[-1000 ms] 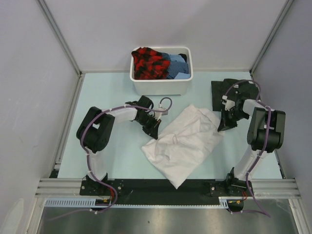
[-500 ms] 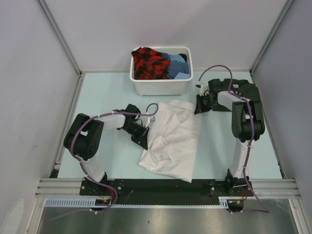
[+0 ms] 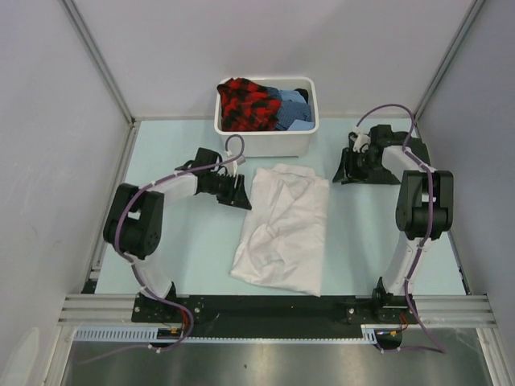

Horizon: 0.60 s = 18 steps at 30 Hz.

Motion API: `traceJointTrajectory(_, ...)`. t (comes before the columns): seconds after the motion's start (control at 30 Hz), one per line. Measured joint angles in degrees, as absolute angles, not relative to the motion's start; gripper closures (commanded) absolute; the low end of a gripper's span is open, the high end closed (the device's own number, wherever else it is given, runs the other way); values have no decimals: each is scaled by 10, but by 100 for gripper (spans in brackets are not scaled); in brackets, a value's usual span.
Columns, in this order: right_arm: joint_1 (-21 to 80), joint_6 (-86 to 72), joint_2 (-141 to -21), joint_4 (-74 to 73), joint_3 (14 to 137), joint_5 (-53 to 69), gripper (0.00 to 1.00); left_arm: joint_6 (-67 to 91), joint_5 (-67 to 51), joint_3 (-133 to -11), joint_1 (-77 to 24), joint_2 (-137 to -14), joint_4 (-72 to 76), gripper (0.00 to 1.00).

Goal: Fold and stack the long sleeve shirts
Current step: Fold the shirt

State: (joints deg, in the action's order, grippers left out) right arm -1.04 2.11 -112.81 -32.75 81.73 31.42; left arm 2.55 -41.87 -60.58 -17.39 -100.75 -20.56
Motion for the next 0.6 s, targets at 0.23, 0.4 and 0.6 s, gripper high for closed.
traceJointTrajectory(0.23,20,9,-1137,-330,763,338,55,108,-382,-639,-174,-1098,-129,52)
traceJointTrajectory(0.4,36,-12,-1173,-312,778,360,87,170,-376,-639,-173,-1114,-72,63)
traceJointTrajectory(0.6,43,-27,-1224,-300,833,380,100,220,-375,-613,-169,-1122,-22,100)
